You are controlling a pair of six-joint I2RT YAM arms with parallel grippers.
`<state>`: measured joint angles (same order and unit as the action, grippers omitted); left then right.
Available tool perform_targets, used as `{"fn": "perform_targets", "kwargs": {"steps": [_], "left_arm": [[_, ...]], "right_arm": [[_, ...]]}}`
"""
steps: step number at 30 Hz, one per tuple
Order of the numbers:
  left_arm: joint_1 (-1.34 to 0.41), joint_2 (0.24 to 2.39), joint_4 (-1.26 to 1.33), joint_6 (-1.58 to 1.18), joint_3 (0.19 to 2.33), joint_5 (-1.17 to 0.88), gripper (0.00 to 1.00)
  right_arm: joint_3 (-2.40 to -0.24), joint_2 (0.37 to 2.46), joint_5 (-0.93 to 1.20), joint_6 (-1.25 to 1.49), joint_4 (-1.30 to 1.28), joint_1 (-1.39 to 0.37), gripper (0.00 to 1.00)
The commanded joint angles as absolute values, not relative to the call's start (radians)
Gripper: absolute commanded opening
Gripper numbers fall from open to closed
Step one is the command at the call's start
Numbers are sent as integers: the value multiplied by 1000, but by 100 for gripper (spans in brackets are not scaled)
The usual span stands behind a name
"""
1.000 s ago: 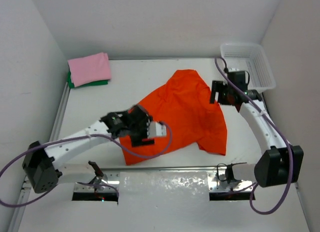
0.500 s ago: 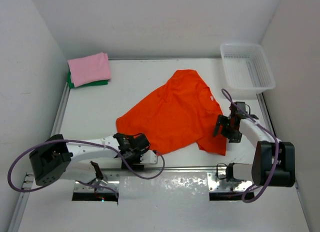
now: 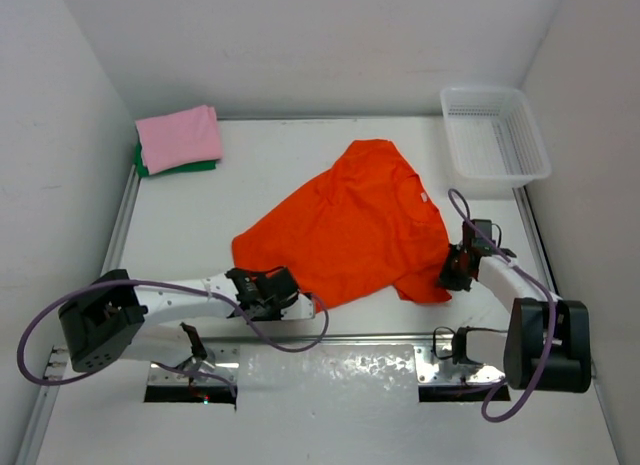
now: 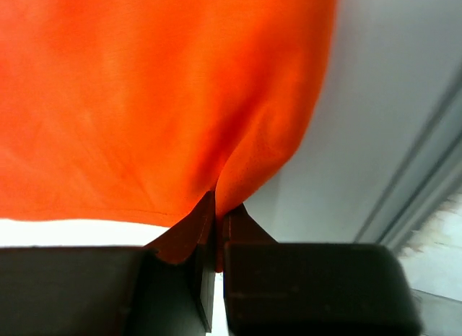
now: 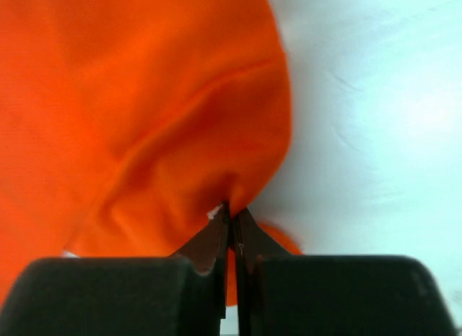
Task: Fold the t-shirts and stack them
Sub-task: Flatten out the tshirt
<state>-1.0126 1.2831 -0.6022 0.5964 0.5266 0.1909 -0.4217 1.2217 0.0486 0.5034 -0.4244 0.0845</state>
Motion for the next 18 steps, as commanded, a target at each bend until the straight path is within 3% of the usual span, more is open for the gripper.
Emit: {"fn": "perform_targets", "kwargs": {"steps": [1, 4, 7, 10, 11, 12, 13, 14, 16, 17, 18], "left_arm": [[-965, 1276, -563, 569, 551, 270, 0], [-722, 1259, -552, 632, 627, 268, 0], [-597, 1285, -488, 719, 766, 299, 0], [-476, 1446, -401, 778, 1019, 304, 0], [-454, 1491, -365, 784, 1102, 298, 0], [-433, 1540, -336, 784, 1193, 295, 0], [-392, 1587, -309, 781, 1377, 301, 0], [-370, 1685, -258, 770, 1467, 305, 0], [-313, 1834, -244, 746, 1786, 308, 0], [-293, 1880, -239, 730, 1890, 313, 0], [-275, 1929, -242, 717, 2118, 314, 0]], "right_arm": [[-344, 1287, 94, 561, -350, 78, 0], [-402, 1284, 123, 563, -333, 77, 0], [-559, 1354, 198, 591, -267, 78, 0], [-921, 1557, 265, 594, -285, 75, 0], [-1049, 1618, 278, 591, -305, 74, 0], [-1312, 1678, 281, 586, -340, 66, 0], [-1447, 1797, 278, 581, -363, 64, 0], [-1740, 1860, 273, 580, -392, 64, 0], [-2048, 2051, 264, 580, -513, 66, 0], [-2330, 2110, 255, 601, -570, 67, 0], [-2438, 2153, 261, 620, -566, 72, 0]]}}
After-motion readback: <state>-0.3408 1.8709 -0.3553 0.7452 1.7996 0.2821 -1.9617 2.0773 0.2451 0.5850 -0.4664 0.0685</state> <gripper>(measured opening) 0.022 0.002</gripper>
